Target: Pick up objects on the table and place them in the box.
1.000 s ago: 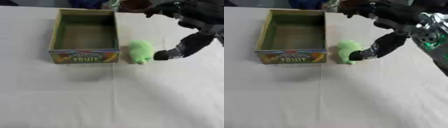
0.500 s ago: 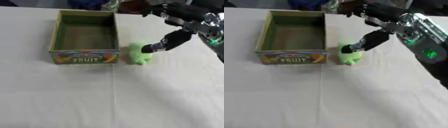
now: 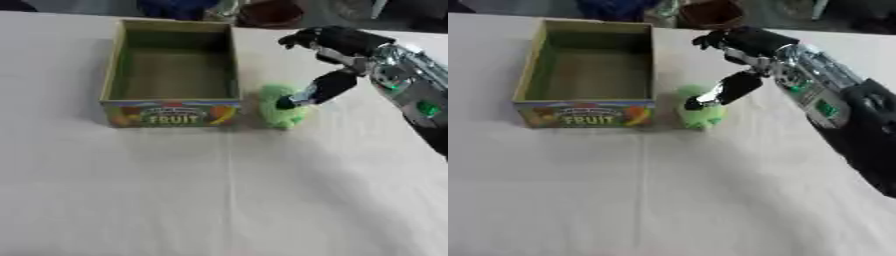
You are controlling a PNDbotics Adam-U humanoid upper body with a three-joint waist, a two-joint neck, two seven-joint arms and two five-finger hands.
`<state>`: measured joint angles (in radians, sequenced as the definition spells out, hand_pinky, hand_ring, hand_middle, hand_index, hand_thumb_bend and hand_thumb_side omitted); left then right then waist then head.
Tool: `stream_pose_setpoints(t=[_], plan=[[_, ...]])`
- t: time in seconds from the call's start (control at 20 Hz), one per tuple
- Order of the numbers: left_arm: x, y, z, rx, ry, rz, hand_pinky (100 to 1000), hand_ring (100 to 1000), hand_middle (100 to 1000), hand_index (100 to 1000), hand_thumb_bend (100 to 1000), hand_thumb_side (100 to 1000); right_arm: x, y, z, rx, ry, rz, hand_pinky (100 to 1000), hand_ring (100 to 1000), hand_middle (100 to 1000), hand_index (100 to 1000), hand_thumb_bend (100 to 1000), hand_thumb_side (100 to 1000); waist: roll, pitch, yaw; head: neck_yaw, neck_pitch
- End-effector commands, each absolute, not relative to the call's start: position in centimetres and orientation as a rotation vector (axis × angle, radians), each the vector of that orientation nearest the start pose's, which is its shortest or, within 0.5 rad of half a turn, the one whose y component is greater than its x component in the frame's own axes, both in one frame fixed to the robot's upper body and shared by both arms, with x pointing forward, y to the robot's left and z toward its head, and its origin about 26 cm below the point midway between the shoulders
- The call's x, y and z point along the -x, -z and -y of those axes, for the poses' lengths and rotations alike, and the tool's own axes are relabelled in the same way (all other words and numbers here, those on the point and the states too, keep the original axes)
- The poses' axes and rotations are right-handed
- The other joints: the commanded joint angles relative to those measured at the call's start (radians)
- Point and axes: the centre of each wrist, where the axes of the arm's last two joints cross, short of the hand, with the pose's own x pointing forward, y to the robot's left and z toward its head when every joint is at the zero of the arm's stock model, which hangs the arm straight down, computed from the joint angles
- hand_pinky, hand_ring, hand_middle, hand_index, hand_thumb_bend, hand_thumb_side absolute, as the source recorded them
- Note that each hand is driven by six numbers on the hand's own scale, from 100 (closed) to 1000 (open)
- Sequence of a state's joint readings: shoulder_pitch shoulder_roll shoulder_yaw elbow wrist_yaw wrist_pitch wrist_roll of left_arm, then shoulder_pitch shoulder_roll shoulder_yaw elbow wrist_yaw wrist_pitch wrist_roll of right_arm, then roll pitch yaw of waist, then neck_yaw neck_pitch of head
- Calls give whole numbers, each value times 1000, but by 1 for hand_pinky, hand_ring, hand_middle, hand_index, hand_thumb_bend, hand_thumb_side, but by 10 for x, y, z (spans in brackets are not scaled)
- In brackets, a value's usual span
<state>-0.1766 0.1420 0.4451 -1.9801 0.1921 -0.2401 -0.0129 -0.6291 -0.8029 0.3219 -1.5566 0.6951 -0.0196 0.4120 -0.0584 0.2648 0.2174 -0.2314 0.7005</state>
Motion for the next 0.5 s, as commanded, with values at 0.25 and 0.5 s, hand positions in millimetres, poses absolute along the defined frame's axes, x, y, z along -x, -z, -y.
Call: stream_pose_setpoints(t=[0.25, 0.5], plan=[[-267, -173, -358, -319, -193, 2459, 437, 430, 460, 589, 100, 774, -375, -229, 306, 972, -1667, 1399, 878, 923, 785, 994, 777, 790, -1, -14, -4, 13, -4], [-267, -173, -358, -321, -193, 2459, 437, 430, 459, 588, 100, 774, -368, -227, 304, 948, -1671, 1387, 876, 924, 786, 989, 760, 778, -3, -14, -8, 19, -6]])
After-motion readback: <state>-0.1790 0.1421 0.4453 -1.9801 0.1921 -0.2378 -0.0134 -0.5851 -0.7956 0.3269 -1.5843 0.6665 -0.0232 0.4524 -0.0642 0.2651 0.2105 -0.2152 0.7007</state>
